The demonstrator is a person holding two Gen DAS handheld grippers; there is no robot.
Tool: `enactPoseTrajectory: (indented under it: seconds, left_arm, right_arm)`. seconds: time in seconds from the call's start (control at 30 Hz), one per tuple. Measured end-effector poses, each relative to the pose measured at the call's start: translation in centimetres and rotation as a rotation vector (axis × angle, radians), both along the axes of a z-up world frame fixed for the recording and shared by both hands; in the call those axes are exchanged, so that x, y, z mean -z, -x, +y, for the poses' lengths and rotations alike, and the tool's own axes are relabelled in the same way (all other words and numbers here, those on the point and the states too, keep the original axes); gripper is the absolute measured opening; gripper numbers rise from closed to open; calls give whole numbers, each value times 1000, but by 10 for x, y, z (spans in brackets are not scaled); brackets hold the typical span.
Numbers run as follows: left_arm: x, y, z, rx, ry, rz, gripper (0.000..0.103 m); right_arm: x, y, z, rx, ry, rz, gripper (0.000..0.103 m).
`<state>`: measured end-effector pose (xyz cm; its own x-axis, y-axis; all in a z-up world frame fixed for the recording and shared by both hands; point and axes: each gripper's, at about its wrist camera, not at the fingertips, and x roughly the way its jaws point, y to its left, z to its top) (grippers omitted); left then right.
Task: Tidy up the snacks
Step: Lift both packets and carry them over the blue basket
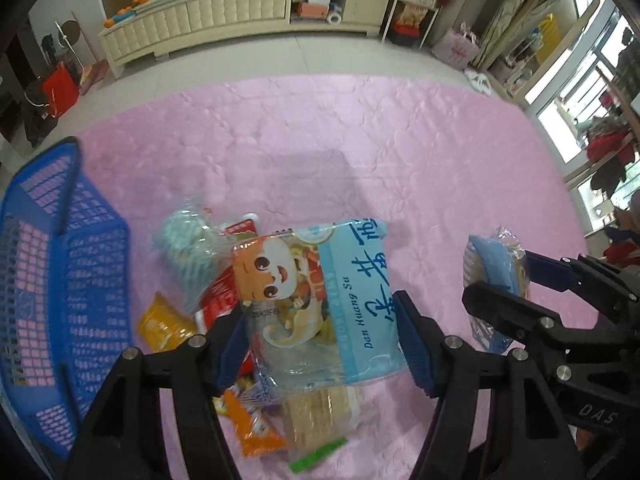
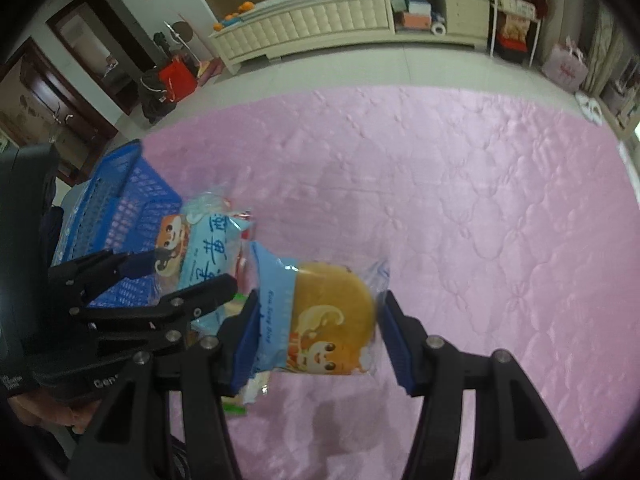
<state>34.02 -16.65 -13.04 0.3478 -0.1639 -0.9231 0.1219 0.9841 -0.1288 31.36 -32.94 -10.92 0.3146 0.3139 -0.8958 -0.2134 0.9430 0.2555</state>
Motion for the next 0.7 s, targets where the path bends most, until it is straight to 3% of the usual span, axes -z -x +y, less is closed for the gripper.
enactPoseTrajectory:
  seconds: [0.27,0.57,0.7]
  left_arm:
    - [-51,40,39,-16,44,-84,64]
    - [-75,76,89,-34,73,-149,64]
    - [-91,85,113,-45,44,-182,64]
  right_arm:
    - [-45,30,31,-24,48,-78,61]
    - [-70,46,81,-69,59,-115,61]
    - [-82,48,105,-96,66,-141,61]
